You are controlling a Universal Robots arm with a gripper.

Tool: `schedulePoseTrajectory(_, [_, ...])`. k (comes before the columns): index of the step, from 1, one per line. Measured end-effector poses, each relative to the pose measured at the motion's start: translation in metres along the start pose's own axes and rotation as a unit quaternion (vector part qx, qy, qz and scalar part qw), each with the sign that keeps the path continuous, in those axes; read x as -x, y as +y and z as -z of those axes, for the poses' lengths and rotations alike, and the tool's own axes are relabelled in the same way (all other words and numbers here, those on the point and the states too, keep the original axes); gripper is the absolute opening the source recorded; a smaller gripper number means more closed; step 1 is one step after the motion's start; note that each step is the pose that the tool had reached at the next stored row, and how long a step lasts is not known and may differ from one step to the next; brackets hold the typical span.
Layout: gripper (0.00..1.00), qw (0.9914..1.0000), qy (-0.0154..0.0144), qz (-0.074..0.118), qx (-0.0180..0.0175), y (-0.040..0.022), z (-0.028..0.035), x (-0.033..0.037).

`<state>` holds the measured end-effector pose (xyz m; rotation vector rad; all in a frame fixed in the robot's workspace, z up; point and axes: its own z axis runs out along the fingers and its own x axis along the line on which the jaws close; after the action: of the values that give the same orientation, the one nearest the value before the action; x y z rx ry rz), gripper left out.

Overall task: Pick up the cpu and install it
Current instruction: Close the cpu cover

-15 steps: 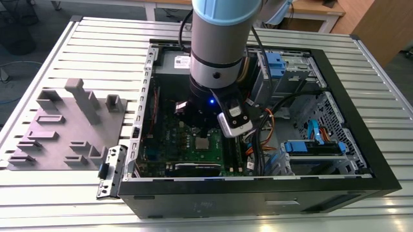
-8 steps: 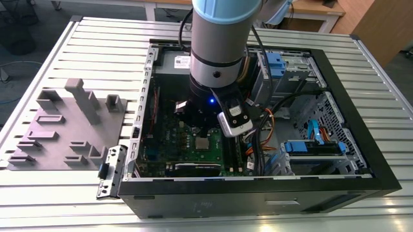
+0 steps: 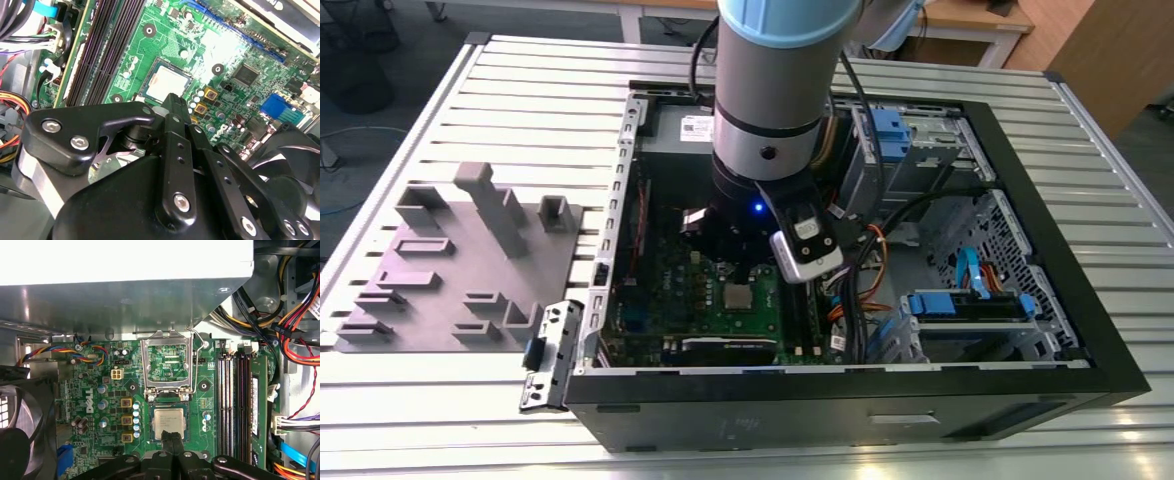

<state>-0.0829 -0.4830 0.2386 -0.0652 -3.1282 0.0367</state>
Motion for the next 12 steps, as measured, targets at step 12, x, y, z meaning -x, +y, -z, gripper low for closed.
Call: schedulePoseTrajectory(12, [0.11, 1.0, 0.0, 0.0, 0.0, 0.0003, 0.0001, 0.0078])
